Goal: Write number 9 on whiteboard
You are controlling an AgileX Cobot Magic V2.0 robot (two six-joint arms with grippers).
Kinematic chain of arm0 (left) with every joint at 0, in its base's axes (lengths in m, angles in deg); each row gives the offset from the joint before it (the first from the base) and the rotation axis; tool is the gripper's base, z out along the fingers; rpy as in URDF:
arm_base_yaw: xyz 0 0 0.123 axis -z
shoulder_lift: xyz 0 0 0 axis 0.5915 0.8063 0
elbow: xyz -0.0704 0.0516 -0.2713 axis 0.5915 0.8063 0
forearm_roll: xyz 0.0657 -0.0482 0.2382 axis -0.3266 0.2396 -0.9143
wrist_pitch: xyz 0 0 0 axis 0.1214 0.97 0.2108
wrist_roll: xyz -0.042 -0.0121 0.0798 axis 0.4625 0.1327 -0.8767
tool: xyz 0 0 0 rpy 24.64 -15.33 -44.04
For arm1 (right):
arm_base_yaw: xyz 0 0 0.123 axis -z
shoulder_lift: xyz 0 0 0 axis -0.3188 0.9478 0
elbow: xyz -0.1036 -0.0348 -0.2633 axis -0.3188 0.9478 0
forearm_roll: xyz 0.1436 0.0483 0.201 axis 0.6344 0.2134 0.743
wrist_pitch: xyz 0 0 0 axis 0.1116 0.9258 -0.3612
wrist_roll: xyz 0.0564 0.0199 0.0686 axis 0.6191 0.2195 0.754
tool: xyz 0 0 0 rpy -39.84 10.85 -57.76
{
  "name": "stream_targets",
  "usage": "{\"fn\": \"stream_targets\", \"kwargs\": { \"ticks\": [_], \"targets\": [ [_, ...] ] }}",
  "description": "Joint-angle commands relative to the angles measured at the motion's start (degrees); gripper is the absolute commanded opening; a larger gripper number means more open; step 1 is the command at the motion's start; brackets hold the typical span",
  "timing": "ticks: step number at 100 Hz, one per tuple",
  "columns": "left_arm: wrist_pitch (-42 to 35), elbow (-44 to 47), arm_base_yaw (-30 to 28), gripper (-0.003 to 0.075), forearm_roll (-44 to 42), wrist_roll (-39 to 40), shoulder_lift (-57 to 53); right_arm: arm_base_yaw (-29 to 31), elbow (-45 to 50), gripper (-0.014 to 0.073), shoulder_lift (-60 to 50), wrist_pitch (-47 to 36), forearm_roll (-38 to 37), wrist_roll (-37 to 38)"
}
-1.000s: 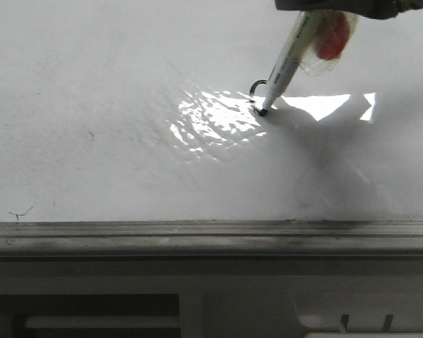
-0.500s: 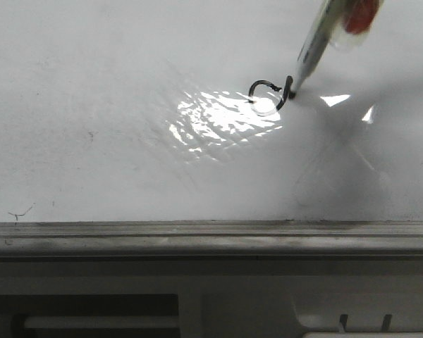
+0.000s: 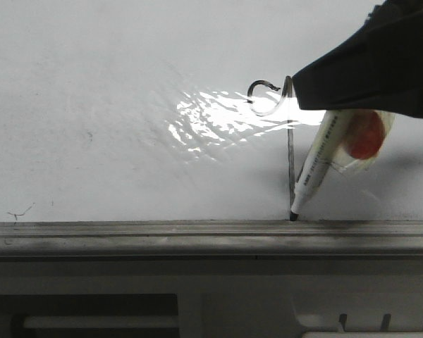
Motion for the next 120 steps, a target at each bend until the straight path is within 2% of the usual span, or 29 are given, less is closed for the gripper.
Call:
{"fn": "stream_targets", "kwargs": {
  "ticks": [1,10,21,27,32,52,72,120],
  "targets": [
    [-1.6,-0.8,-0.2,0.012,2.1,0.6,0.4,0.4,-3.6,-0.0057,-2.3,-0.5,-1.1,-1.9],
    [-1.0,0.4,-0.2,0.0148,1.7,0.6,1.0,-0.5,-7.2,-0.0057,-5.0,7.0,-1.1,-1.9],
    [0.5,0.4,-0.2,0.0317,-1.1,-1.1,4.2,-2.7,-11.4,-0.0057,-7.1,14.0,-1.1,-1.9],
    [0.6,0.2,-0.2,0.0413,-0.4,-5.4,6.9,-4.7,-12.7,-0.0066,-7.4,16.0,-1.1,-1.9],
    [1.4,-0.3,-0.2,0.0447,0.8,-10.0,9.3,-6.6,-13.5,-0.0074,-7.4,16.6,-1.1,-1.9],
    [10.1,-3.9,-0.2,0.0417,9.0,-27.5,19.8,-14.4,-13.7,-0.0074,-6.4,14.5,-1.2,-2.5],
    [16.4,-7.7,-0.2,0.0401,19.3,-40.8,28.6,-17.4,-13.7,-0.0074,-4.4,10.4,-1.5,-2.5],
    [25.4,-10.2,-0.2,0.0401,21.8,-41.8,38.2,-17.7,-13.7,-0.0074,-0.9,9.1,-1.5,-2.5]
  ]
}}
